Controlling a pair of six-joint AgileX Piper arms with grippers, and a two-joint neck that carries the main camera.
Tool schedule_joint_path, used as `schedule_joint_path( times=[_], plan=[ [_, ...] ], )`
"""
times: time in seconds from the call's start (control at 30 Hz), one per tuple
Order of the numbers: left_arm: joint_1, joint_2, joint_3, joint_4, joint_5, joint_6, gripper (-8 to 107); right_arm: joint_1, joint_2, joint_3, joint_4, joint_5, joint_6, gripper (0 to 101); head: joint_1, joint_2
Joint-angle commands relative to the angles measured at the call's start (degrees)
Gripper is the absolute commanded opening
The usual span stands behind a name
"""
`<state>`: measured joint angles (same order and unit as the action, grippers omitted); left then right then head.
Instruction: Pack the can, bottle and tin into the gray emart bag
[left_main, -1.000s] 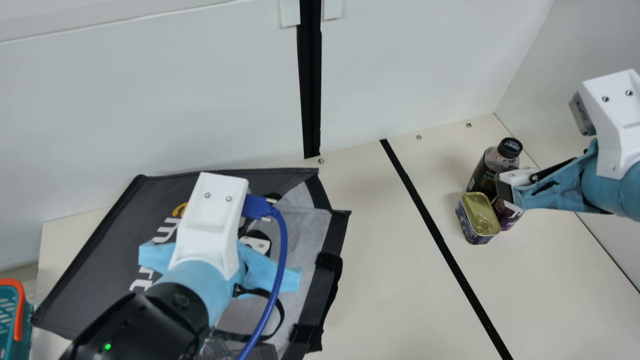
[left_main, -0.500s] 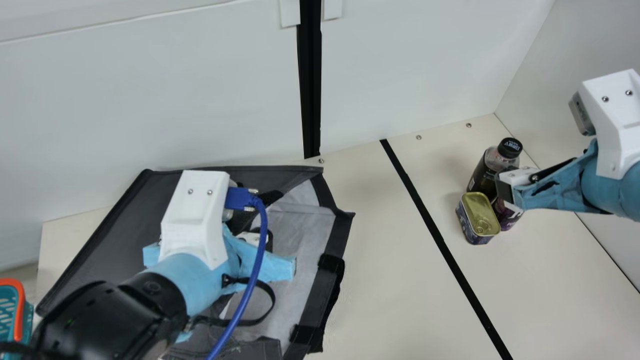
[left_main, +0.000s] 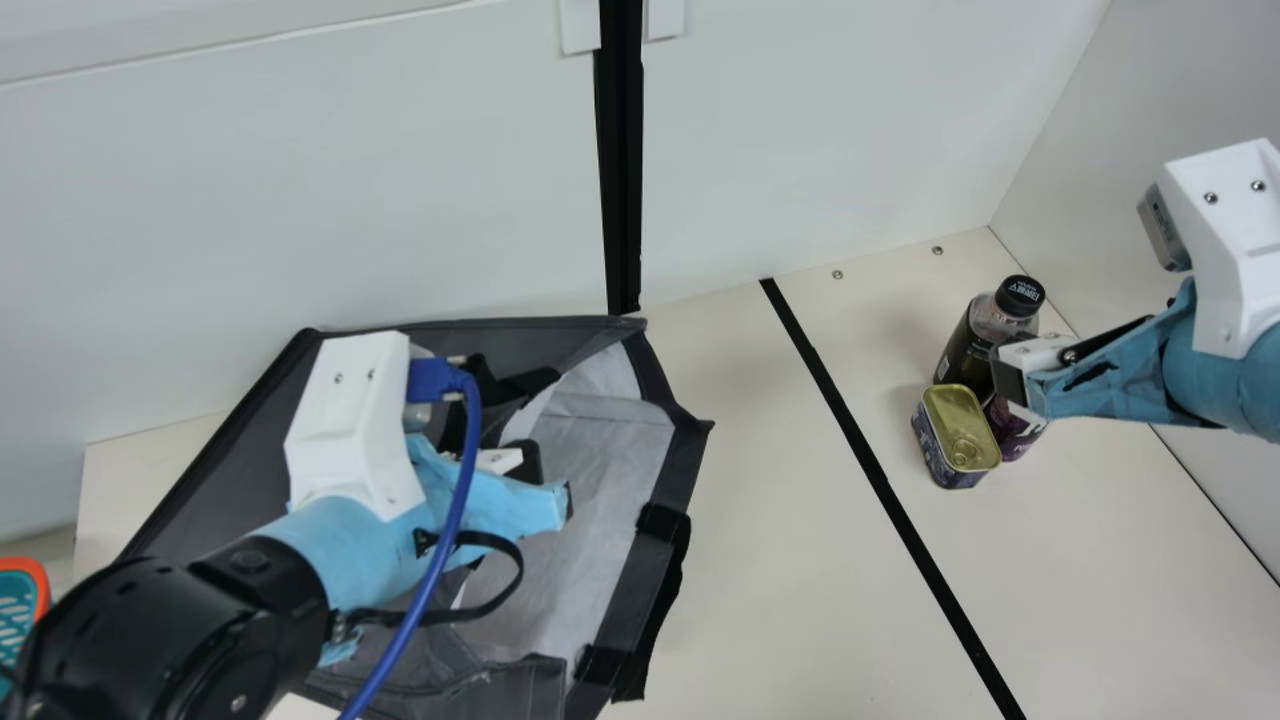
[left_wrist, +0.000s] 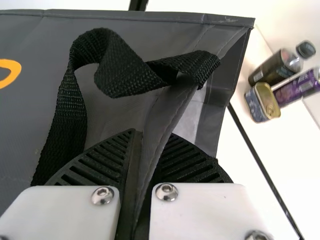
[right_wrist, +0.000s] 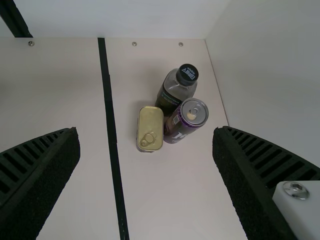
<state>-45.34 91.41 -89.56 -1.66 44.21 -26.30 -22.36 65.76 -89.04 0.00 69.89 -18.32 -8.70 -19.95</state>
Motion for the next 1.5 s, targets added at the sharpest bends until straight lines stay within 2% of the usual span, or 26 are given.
schedule_joint_path(
  times=[0.0,0.8,1.47],
  plan=[
    [0.20,-0.16,0.49,0.25,-0.67,-0.68,10,0.00,0.00,0.00,0.00,0.00,0.00,91,-1.30,-0.05],
    [2.66,-0.63,5.68,-0.65,-6.29,-3.08,10,0.00,0.00,0.00,0.00,0.00,0.00,91,-1.30,-0.05],
    [2.78,-0.57,5.83,-0.76,-6.44,-3.08,10,0.00,0.00,0.00,0.00,0.00,0.00,91,-1.30,-0.05]
  ],
)
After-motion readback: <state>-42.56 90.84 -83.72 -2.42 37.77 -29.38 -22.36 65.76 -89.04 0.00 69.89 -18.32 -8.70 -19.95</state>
